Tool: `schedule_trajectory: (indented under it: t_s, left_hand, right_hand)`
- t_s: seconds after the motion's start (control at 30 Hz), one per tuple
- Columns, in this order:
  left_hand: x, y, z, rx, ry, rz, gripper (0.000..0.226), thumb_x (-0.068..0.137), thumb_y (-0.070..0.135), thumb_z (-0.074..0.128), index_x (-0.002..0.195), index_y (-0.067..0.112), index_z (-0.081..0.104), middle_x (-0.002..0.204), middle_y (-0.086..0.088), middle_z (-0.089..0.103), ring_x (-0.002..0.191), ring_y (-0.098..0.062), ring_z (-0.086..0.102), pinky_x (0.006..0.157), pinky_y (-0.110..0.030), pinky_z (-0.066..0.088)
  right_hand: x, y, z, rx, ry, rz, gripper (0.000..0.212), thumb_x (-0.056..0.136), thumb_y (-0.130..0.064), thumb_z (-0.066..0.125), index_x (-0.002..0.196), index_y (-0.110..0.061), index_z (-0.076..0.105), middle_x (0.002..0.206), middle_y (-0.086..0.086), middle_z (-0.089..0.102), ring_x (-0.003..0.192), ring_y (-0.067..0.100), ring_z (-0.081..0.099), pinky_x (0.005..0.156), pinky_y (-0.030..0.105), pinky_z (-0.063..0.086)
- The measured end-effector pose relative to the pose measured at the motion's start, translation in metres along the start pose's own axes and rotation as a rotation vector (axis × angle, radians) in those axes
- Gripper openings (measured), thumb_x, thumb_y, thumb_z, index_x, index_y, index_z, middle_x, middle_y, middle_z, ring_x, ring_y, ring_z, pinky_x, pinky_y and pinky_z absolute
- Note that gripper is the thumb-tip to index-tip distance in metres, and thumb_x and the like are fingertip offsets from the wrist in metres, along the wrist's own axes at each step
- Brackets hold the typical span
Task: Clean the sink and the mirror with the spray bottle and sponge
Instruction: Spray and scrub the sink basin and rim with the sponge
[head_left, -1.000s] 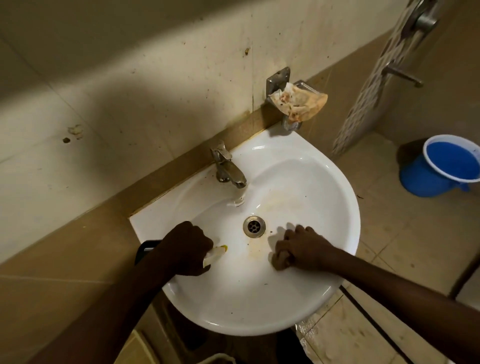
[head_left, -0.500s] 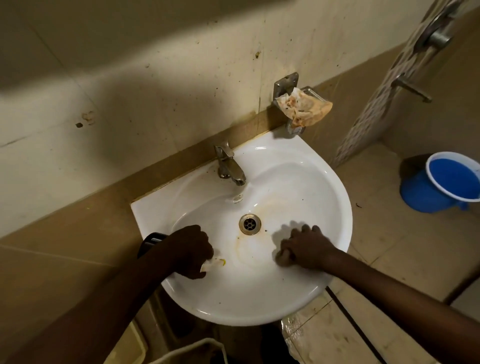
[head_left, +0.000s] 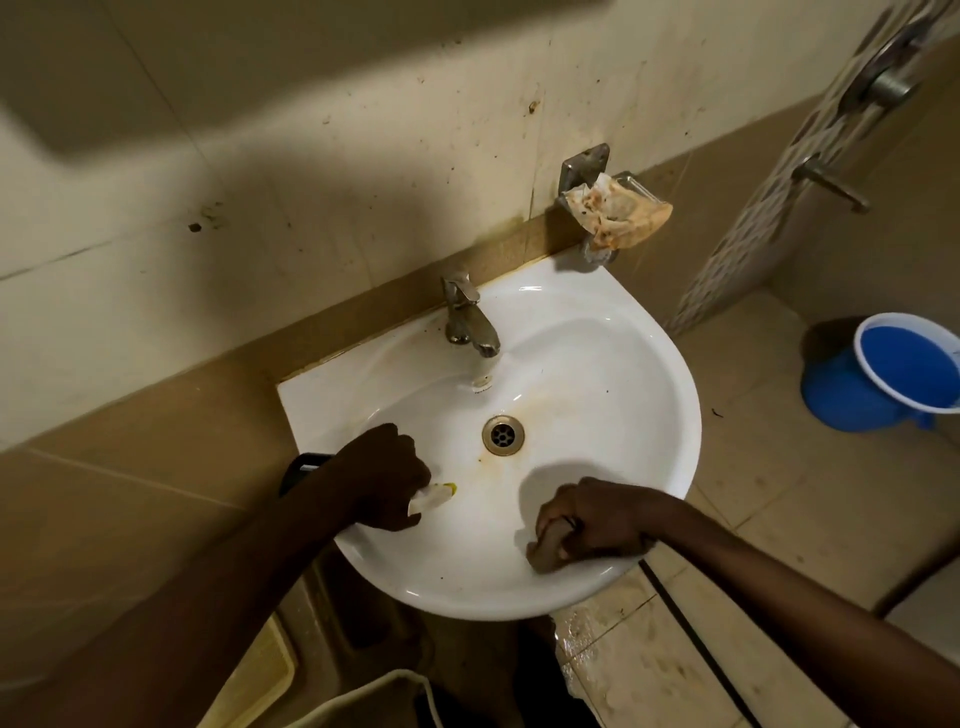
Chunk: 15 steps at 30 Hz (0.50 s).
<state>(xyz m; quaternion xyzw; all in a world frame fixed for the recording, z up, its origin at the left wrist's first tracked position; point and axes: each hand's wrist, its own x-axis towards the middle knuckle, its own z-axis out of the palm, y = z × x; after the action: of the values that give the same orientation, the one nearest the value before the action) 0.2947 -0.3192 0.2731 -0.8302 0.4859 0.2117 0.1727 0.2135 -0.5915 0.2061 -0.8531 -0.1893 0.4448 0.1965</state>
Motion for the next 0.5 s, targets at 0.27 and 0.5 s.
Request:
schedule_trajectory:
  t_s: [0.27, 0.5]
  left_hand:
    - [-0.010, -0.010, 0.001, -0.012, 0.048, -0.088, 0.037, 0.087, 0.047, 0.048, 0.107, 0.019, 0.062, 0.100, -0.002, 0.066, 0.099, -0.019, 0.057, 0.091, -0.028, 0.033]
    - [-0.026, -0.002, -0.014, -0.087, -0.084, -0.061, 0.049, 0.090, 0.047, 0.050, 0.132, 0.023, 0.051, 0.125, -0.001, 0.057, 0.116, -0.017, 0.050, 0.101, -0.025, 0.030]
  right_hand:
    - [0.103, -0.051, 0.026, -0.050, 0.391, 0.508, 0.026, 0.080, -0.029, 0.065, 0.105, -0.023, 0.065, 0.094, 0.014, 0.058, 0.075, 0.035, 0.057, 0.059, 0.037, 0.047]
    - [0.034, -0.048, 0.024, 0.140, 0.097, -0.072, 0.033, 0.089, -0.029, 0.061, 0.122, -0.026, 0.057, 0.113, 0.000, 0.058, 0.108, 0.018, 0.050, 0.096, 0.033, 0.038]
